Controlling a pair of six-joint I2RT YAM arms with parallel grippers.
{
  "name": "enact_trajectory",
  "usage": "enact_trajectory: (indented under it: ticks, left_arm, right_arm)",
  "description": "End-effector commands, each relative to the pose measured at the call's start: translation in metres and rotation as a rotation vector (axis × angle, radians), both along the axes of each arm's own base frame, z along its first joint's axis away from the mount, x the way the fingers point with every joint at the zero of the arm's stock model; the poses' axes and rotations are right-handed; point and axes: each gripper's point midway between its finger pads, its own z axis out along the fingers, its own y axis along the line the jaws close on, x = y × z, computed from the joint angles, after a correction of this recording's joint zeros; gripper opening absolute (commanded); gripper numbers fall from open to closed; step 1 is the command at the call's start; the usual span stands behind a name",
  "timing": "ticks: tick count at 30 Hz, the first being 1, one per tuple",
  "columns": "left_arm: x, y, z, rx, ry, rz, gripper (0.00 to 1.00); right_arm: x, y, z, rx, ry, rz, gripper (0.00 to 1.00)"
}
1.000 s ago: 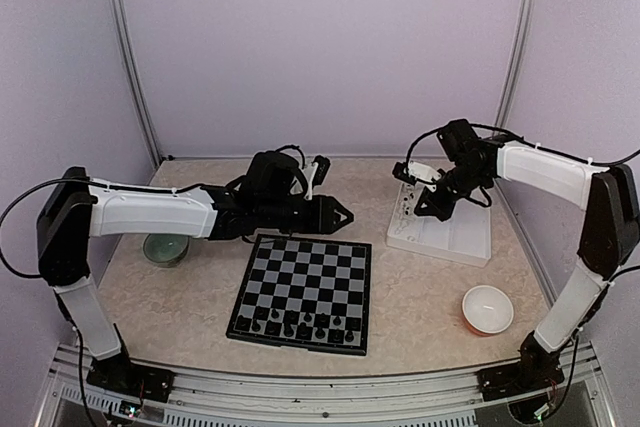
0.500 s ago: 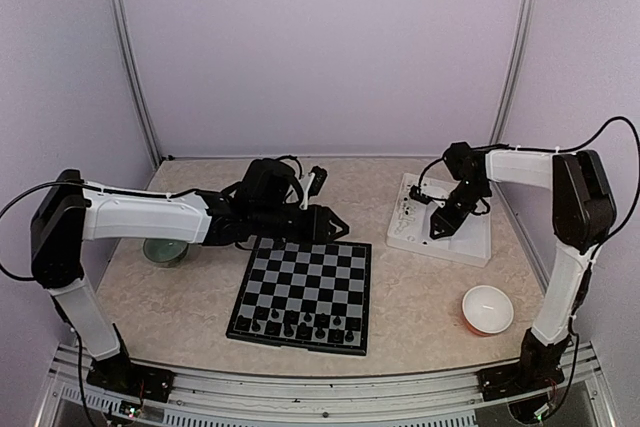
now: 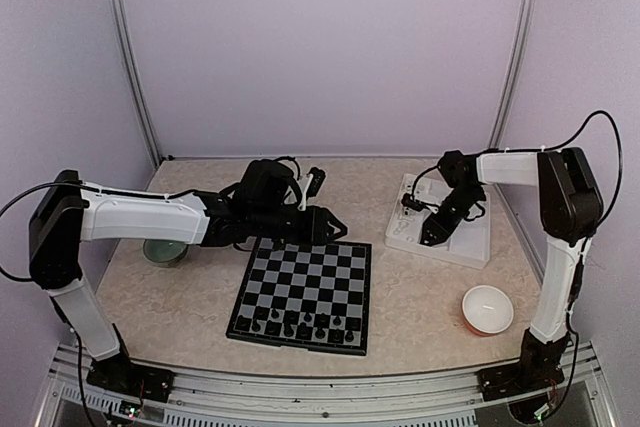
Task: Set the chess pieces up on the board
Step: Pick up the pawn from the storage box.
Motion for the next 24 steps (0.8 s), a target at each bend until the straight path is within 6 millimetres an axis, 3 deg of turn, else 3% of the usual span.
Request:
enact_trajectory:
  ticks: [1,9,18,24]
  left_arm:
    - [0.000,0.001,0.003,-0.001,-0.007,0.001,0.42]
    - [0.001,0.000,0.001,0.009,-0.007,-0.005,0.42]
    - [0.005,0.002,0.005,0.025,-0.028,0.001,0.42]
    - [0.007,0.000,0.001,0.030,-0.019,-0.002,0.42]
  right_arm:
    - [-0.002,0.012,-0.001,0.073,-0.015,0.034,0.32]
    - [0.003,0.012,-0.006,0.073,-0.056,0.037,0.07]
    - [0.012,0.007,0.062,0.109,-0.207,0.019,0.02]
    - [0.007,0.009,0.076,0.135,-0.212,0.013,0.01]
